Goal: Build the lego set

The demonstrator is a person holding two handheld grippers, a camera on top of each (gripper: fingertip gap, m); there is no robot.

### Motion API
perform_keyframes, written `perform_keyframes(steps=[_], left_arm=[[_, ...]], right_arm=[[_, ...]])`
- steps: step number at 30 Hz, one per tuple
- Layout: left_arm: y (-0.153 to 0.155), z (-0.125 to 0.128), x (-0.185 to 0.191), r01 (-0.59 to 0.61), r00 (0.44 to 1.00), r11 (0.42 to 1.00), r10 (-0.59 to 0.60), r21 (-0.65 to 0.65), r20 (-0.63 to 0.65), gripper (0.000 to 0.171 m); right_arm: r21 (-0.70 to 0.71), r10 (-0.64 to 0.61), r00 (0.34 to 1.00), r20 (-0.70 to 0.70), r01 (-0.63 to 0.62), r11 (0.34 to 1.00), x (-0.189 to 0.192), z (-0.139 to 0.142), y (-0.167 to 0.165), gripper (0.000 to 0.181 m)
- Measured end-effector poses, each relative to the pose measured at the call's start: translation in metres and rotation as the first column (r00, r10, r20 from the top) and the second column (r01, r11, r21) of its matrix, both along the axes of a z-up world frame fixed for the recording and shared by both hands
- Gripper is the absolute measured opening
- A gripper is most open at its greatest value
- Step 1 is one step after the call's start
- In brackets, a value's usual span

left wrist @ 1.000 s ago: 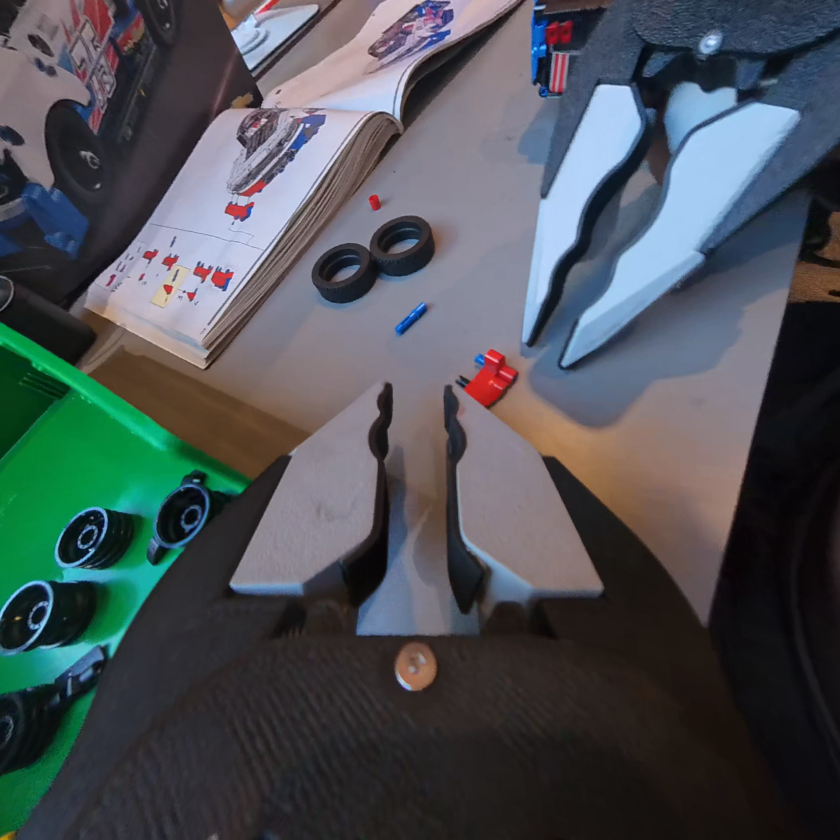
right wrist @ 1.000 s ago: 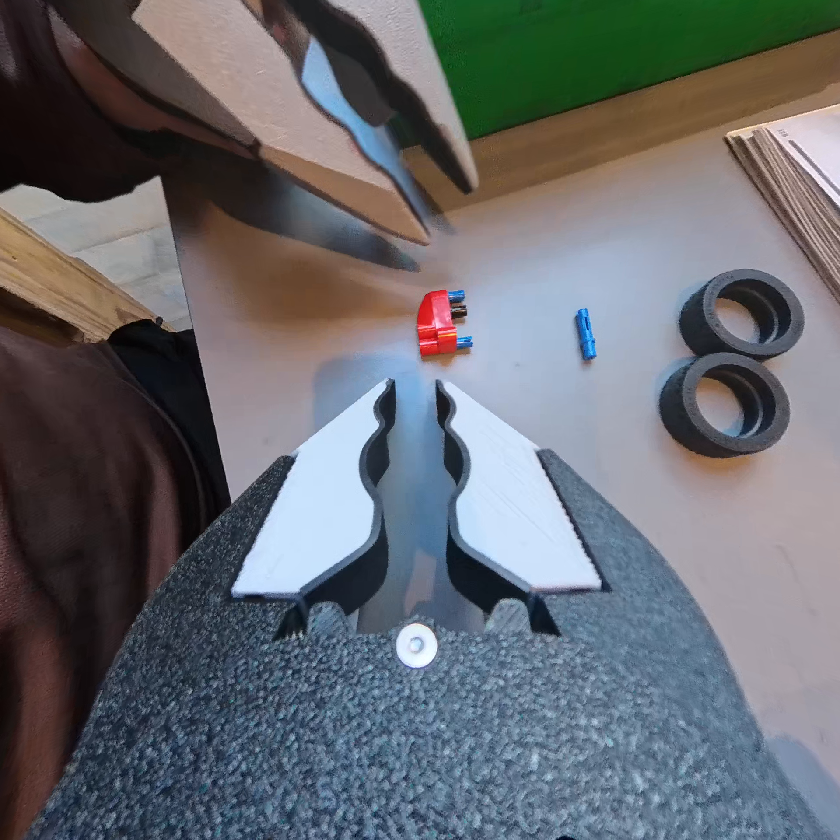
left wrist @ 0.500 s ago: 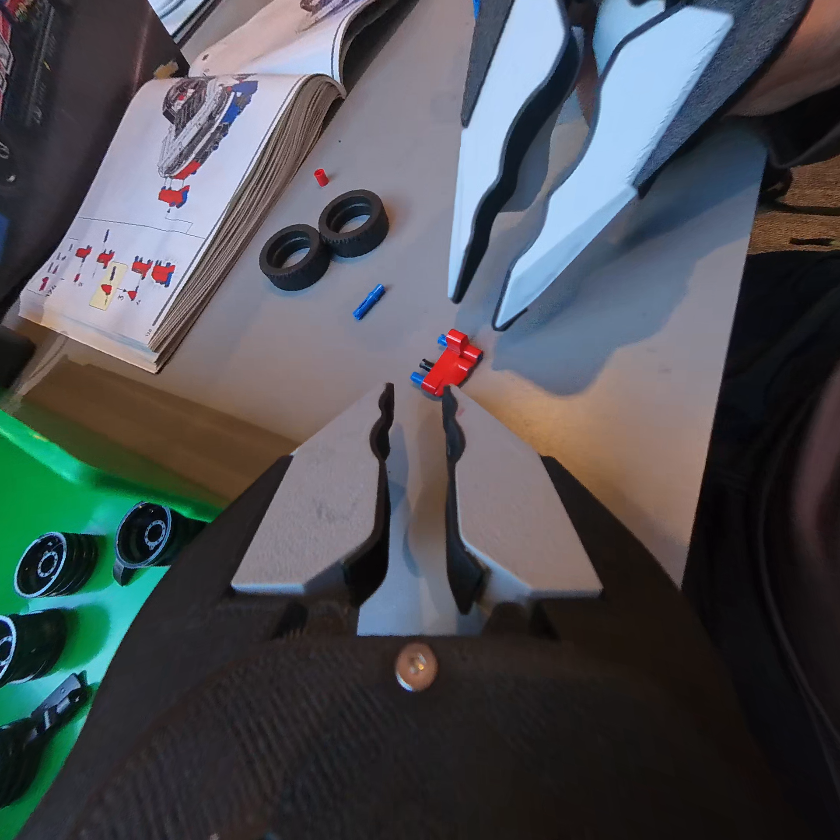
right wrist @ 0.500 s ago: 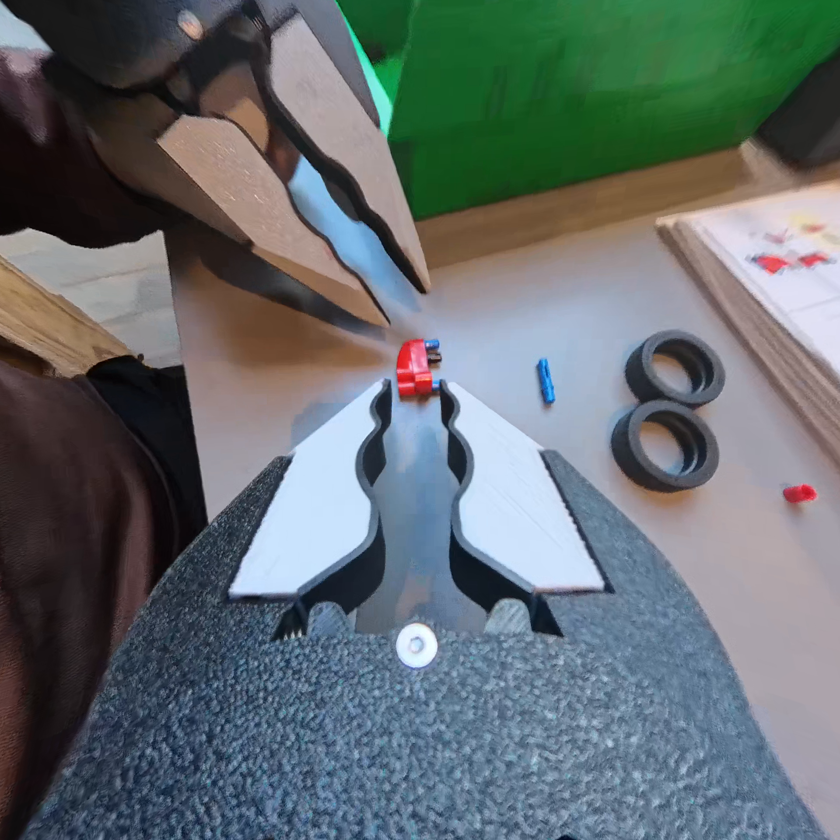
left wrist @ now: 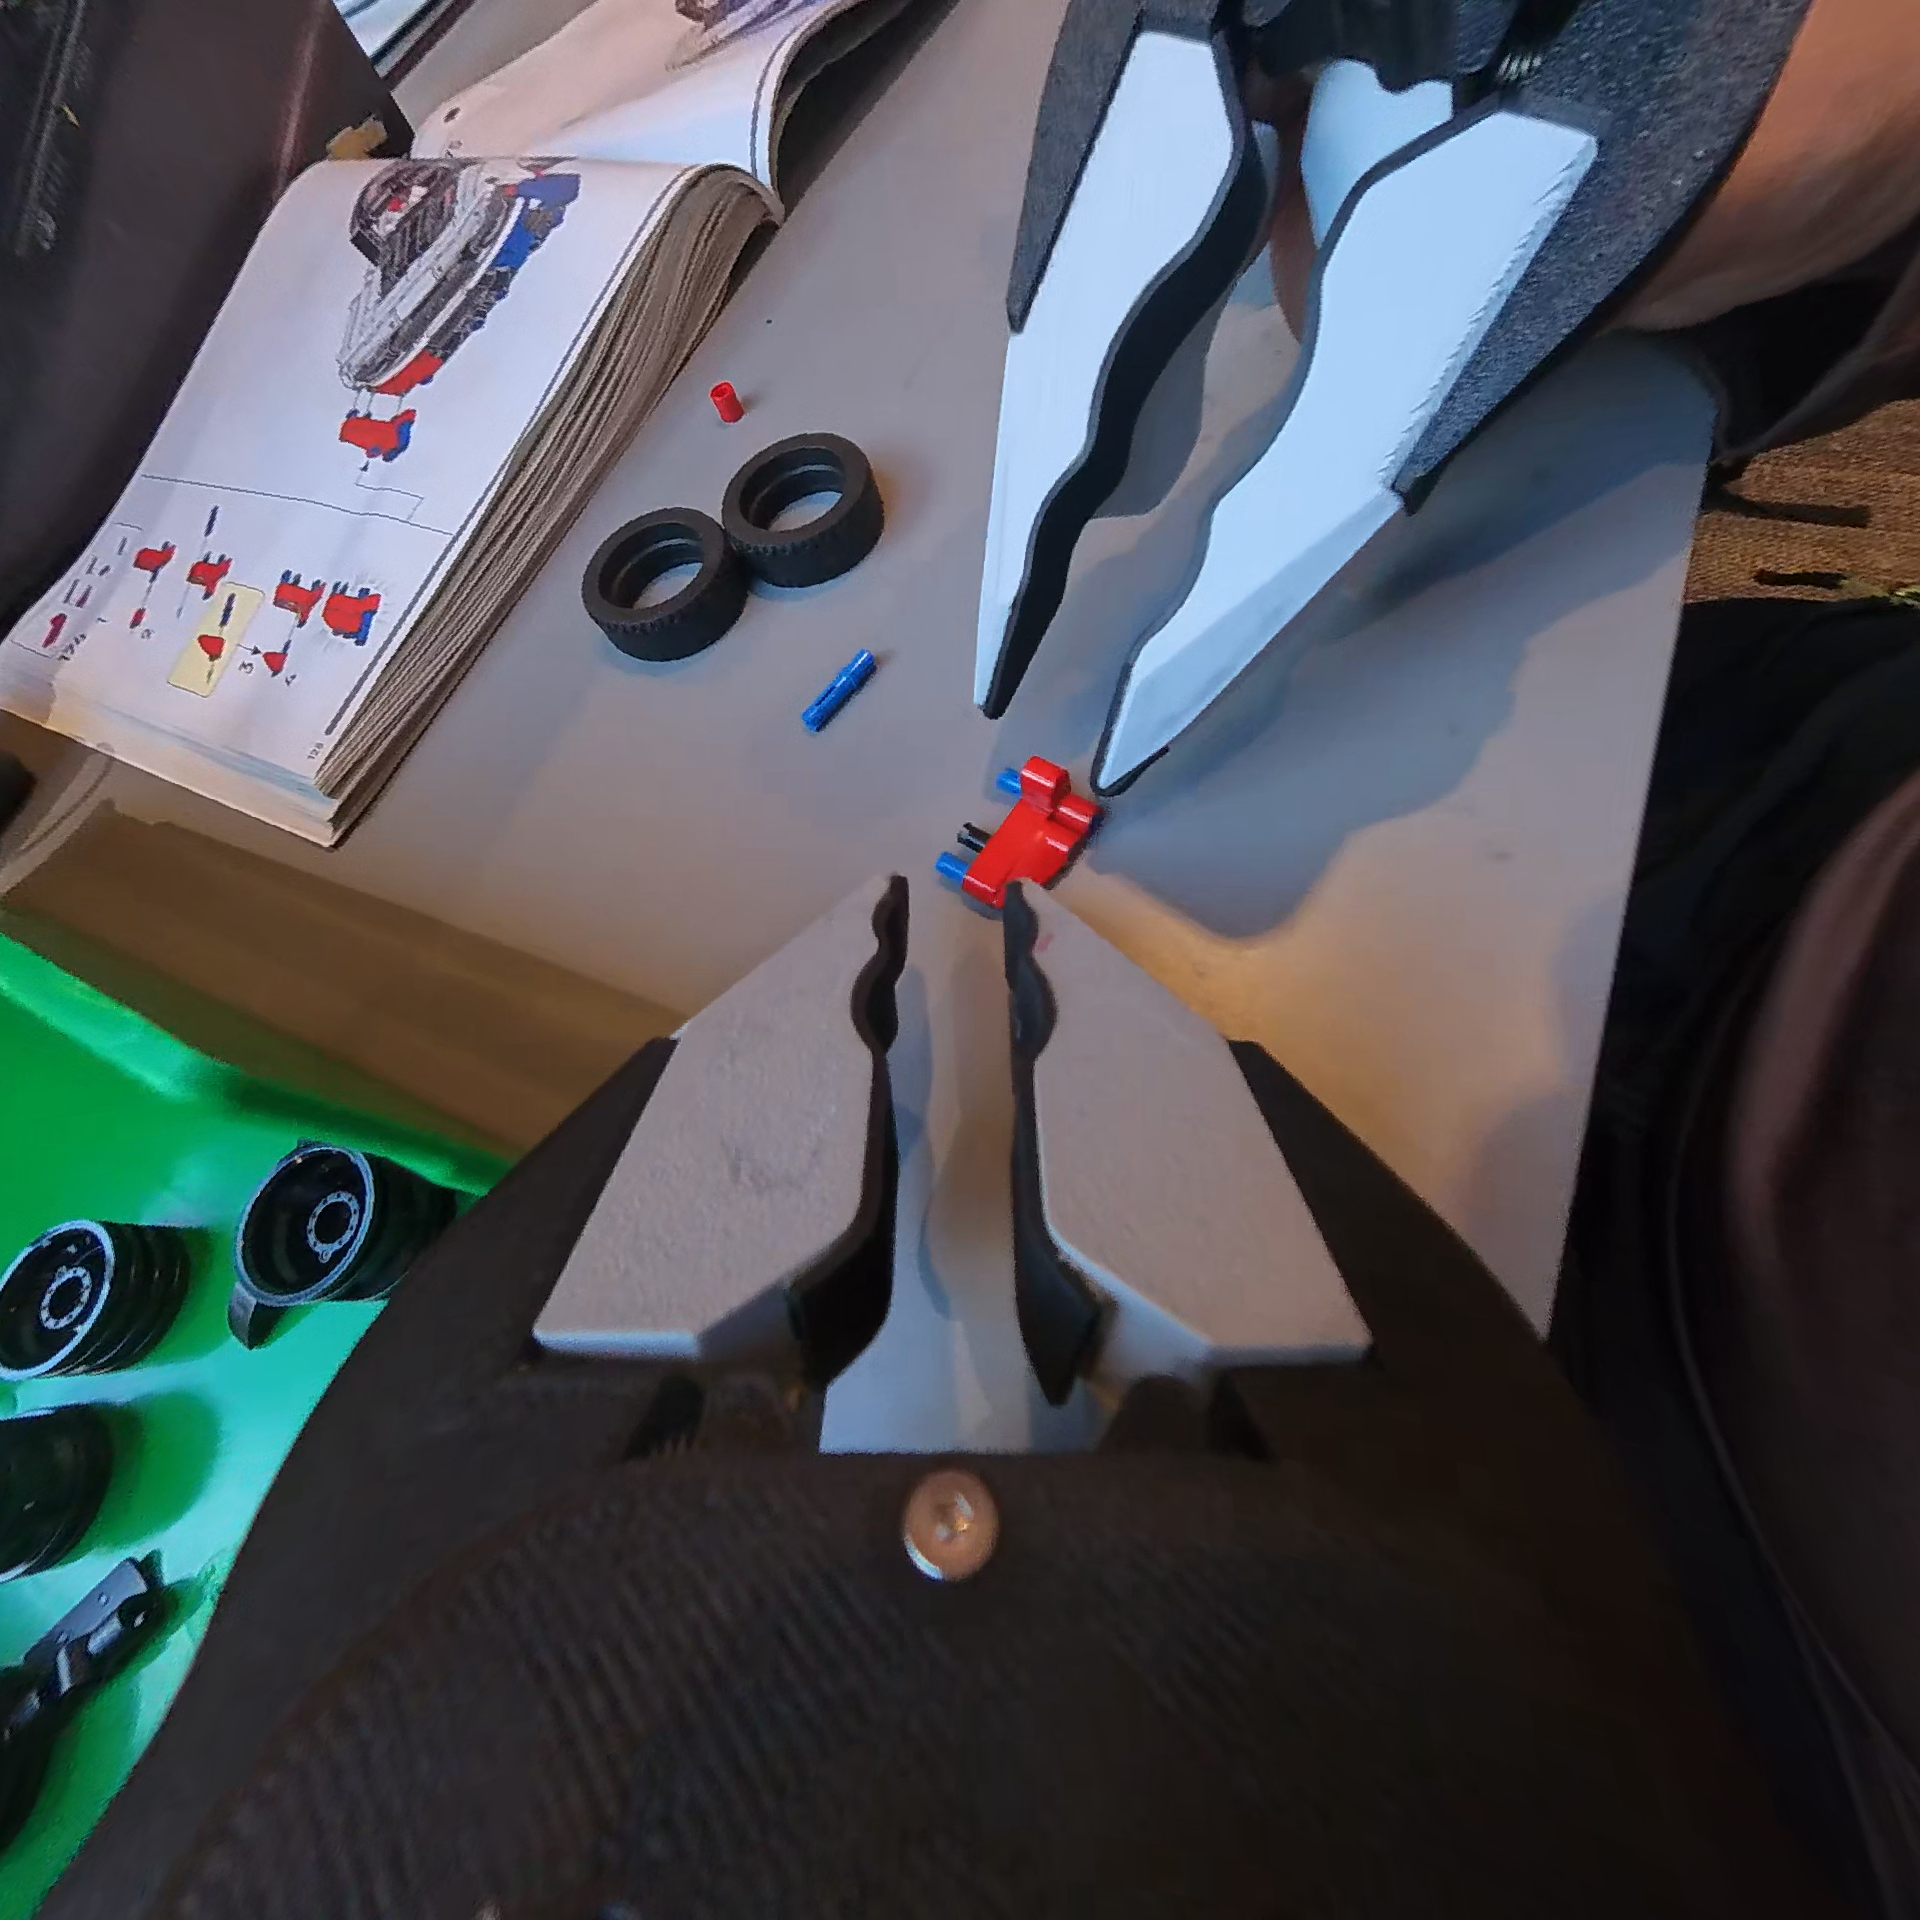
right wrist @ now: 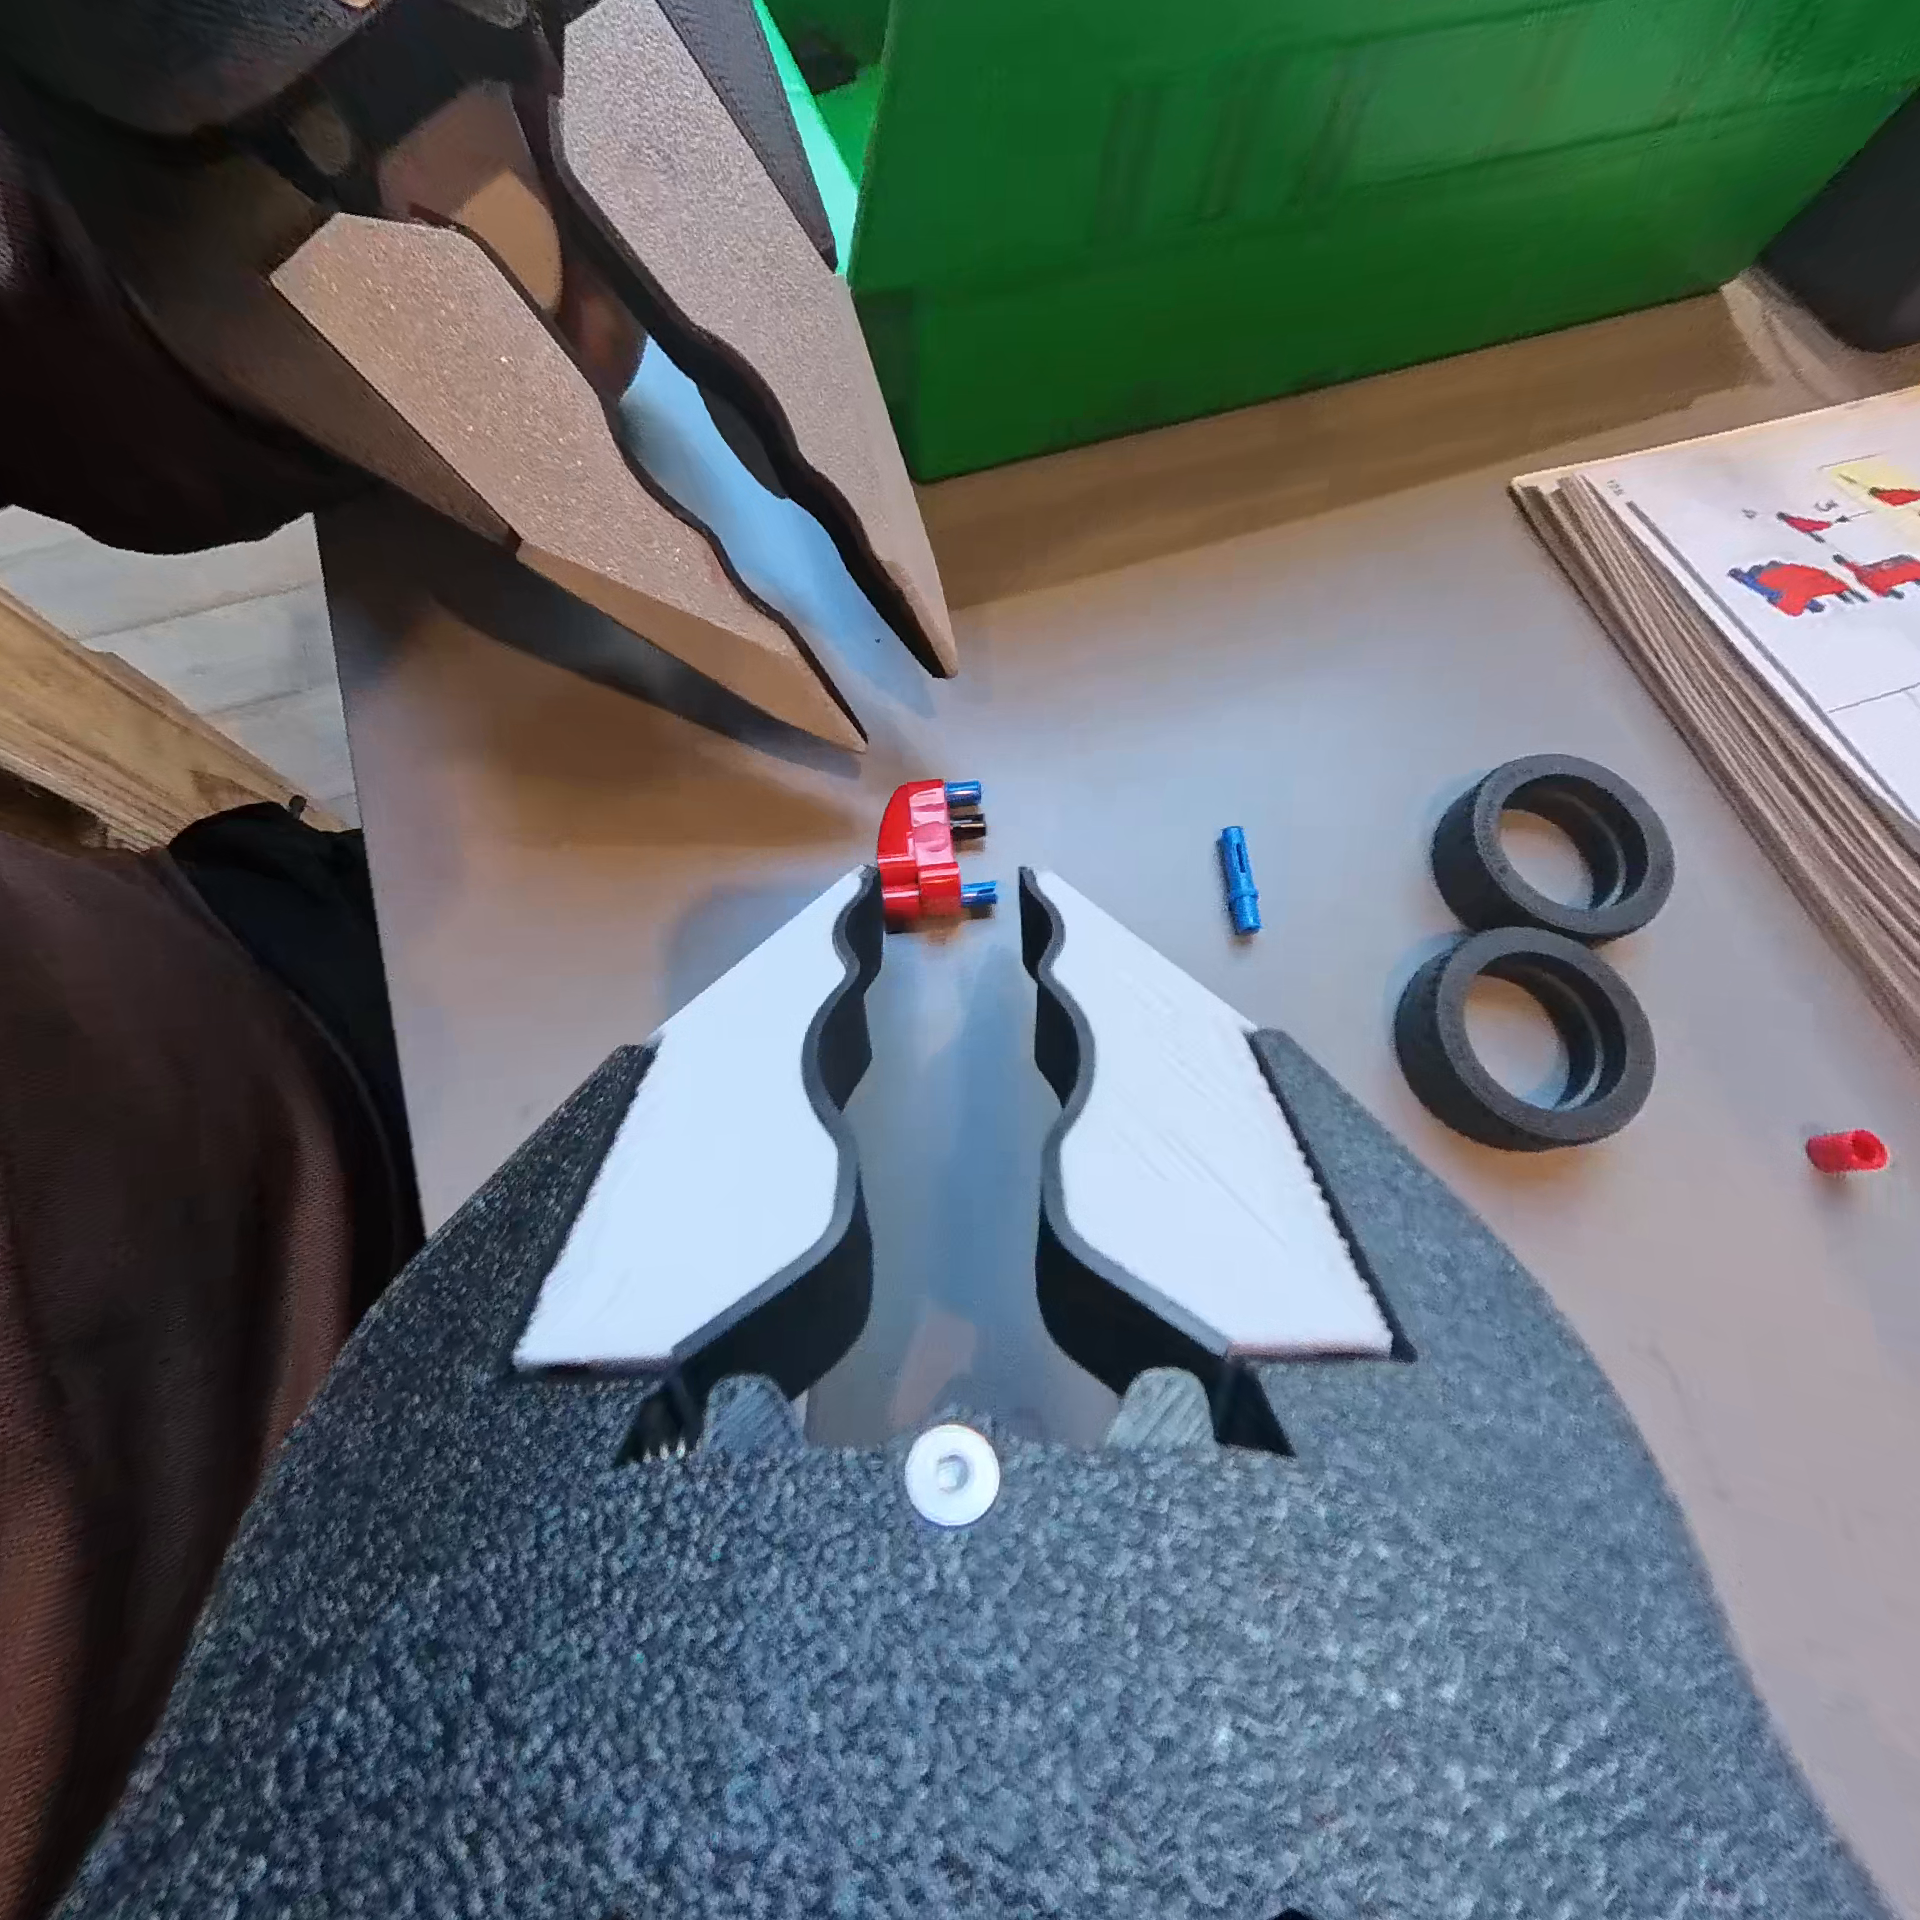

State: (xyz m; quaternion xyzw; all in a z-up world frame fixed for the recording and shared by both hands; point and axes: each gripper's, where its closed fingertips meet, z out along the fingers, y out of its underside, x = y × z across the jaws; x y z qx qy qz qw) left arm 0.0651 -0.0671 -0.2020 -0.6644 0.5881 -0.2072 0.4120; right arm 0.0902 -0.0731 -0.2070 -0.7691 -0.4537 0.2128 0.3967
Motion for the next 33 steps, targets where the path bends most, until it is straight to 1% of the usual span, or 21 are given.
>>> perform_keyframes(steps=[10, 22, 26, 28, 33], left_arm=[[0.0005, 0.0002, -0.0002, -0.002, 1.0, 1.0, 0.002, -0.009, 0.003, 0.015], [0.0002, -0.0008, 0.0, 0.0, 1.0, 1.0, 0.0, -0.011, -0.003, 0.015], [0.0002, -0.001, 0.0001, 0.001, 1.0, 1.0, -0.001, -0.013, -0.003, 0.014], [0.0001, -0.0012, 0.0001, 0.001, 1.0, 1.0, -0.001, -0.015, -0.004, 0.014], [0.0002, -0.0015, 0.0002, 0.001, 1.0, 1.0, -0.001, -0.016, -0.005, 0.014]], right_arm=[[-0.019, 0.029, 0.999, 0.03, -0.028, 0.999, -0.0013, -0.0056, -0.0029, 0.025], [-0.035, 0.031, 0.999, 0.018, -0.03, 0.999, -0.002, -0.0054, 0.0011, 0.021], [-0.029, 0.043, 0.998, 0.037, -0.042, 0.999, -0.0036, -0.0076, 0.001, 0.016], [-0.027, 0.055, 0.998, 0.042, -0.054, 0.998, -0.0048, -0.0082, -0.0003, 0.008], [-0.025, 0.053, 0.998, 0.036, -0.052, 0.998, -0.0048, -0.0074, 0.0004, 0.006]])
